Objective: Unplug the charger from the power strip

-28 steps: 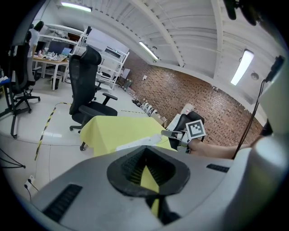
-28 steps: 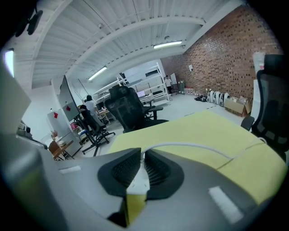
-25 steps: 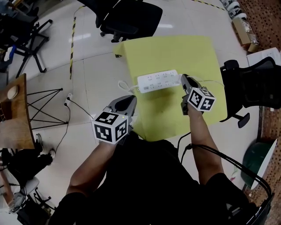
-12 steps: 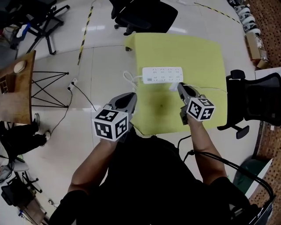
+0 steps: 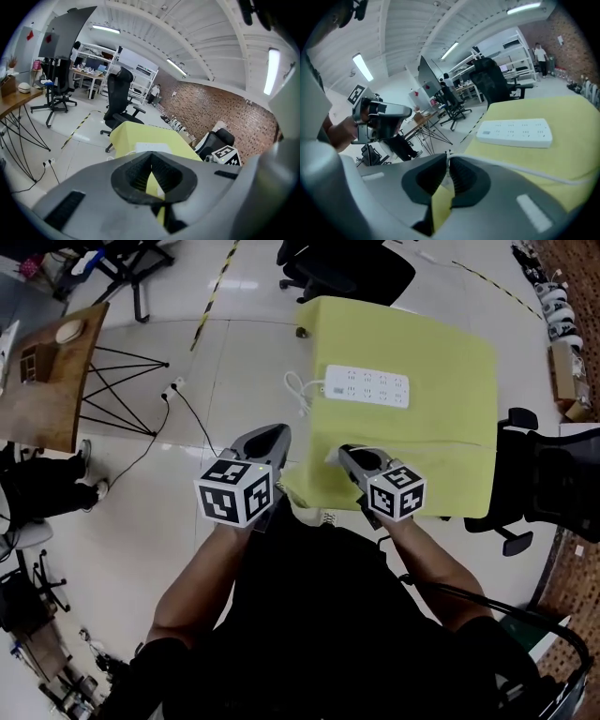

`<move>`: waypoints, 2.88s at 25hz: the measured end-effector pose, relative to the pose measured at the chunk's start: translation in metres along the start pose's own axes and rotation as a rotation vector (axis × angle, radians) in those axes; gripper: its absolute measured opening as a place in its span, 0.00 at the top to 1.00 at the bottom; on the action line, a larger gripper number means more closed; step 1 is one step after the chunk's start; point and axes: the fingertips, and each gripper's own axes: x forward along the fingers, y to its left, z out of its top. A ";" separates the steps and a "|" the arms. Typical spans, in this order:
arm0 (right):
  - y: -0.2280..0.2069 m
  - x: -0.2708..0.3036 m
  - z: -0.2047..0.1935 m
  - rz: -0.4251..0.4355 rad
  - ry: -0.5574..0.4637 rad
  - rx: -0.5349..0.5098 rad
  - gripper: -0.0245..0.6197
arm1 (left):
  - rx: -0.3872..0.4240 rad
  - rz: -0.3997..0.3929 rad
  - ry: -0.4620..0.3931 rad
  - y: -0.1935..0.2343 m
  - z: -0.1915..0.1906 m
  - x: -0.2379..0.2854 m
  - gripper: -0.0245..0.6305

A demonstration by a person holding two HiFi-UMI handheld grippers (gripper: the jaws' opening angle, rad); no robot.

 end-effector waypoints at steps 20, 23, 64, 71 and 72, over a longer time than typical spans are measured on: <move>0.049 0.000 -0.058 0.209 0.135 -0.123 0.92 | -0.101 0.109 -0.066 -0.016 -0.051 -0.039 0.95; 0.046 -0.009 -0.069 0.224 0.152 -0.134 0.92 | -0.104 0.115 -0.074 -0.027 -0.060 -0.041 0.95; 0.149 -0.289 -0.147 0.142 -0.162 -0.113 0.96 | -0.083 0.069 -0.190 -0.229 -0.221 -0.208 0.95; 0.149 -0.362 -0.146 0.052 -0.273 -0.152 0.96 | -0.017 0.005 -0.190 -0.284 -0.224 -0.195 0.95; 0.145 -0.375 -0.147 0.044 -0.288 -0.150 0.96 | -0.009 0.003 -0.194 -0.293 -0.224 -0.193 0.95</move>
